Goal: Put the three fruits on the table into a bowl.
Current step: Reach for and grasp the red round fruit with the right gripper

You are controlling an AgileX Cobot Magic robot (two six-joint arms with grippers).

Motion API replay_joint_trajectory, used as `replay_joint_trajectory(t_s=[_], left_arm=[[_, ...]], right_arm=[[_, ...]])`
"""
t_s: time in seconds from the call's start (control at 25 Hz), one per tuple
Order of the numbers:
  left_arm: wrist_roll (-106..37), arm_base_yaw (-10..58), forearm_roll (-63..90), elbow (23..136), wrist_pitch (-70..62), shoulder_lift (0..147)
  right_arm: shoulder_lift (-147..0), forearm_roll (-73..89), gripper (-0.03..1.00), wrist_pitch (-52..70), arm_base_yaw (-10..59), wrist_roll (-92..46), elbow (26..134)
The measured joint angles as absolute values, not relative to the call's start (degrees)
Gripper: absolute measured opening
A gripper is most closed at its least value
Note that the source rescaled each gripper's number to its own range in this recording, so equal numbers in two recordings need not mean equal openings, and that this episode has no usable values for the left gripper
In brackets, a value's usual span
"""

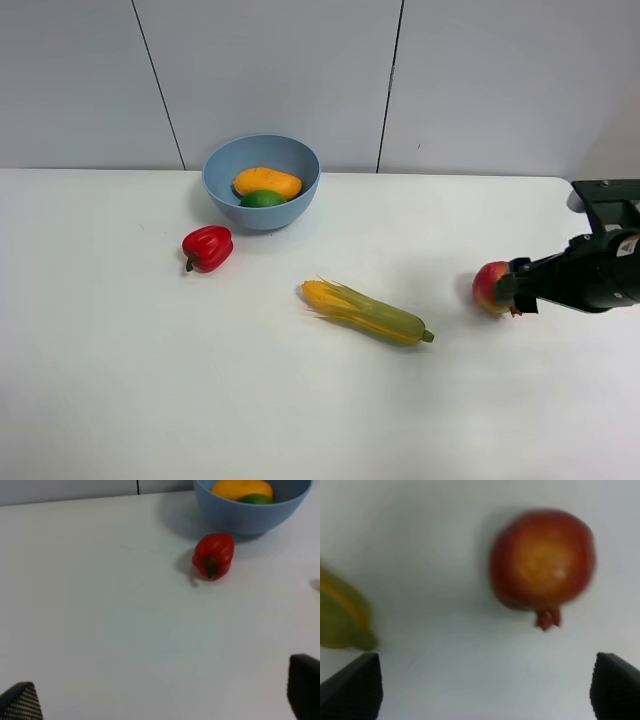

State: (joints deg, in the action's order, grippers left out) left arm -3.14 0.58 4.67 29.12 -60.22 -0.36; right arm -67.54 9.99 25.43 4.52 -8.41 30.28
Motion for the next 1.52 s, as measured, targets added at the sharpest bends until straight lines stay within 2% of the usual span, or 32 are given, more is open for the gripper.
replay_joint_trajectory(t_s=[0.12, 0.24, 0.56, 1.0, 1.12, 1.24, 1.36, 1.4, 1.52], left_arm=[[-3.1, 0.6, 4.7, 29.1, -60.2, -0.4], [-3.1, 0.6, 4.7, 29.1, -60.2, -0.4], [-3.1, 0.6, 4.7, 29.1, -60.2, -0.4], [-3.1, 0.6, 4.7, 29.1, -60.2, -0.4], [-3.1, 0.6, 4.7, 29.1, -60.2, -0.4], [-3.1, 0.6, 4.7, 29.1, -60.2, -0.4], [-3.1, 0.6, 4.7, 29.1, -60.2, -0.4], [-3.1, 0.6, 4.7, 29.1, -60.2, -0.4], [-3.1, 0.6, 4.7, 29.1, -60.2, -0.4]], right_arm=[[-69.7, 11.1, 0.76, 20.3, 1.5, -8.9, 29.3], [-74.4, 12.5, 0.84, 14.7, 0.8, -9.2, 29.2], [-90.5, 14.9, 0.86, 5.2, 0.7, -8.6, 30.5], [-93.3, 15.6, 0.86, -3.5, 0.7, -7.4, 30.9], [-93.7, 15.8, 0.82, -4.2, 0.7, -6.1, 30.9], [-94.9, 15.9, 0.66, -4.3, 0.7, -3.6, 30.9], [-95.9, 16.0, 0.40, -4.9, 0.7, -2.1, 30.9], [-96.0, 16.5, 0.24, -5.4, 0.7, -1.8, 30.9], [-96.1, 17.5, 0.24, -5.5, 0.7, 0.0, 31.1]])
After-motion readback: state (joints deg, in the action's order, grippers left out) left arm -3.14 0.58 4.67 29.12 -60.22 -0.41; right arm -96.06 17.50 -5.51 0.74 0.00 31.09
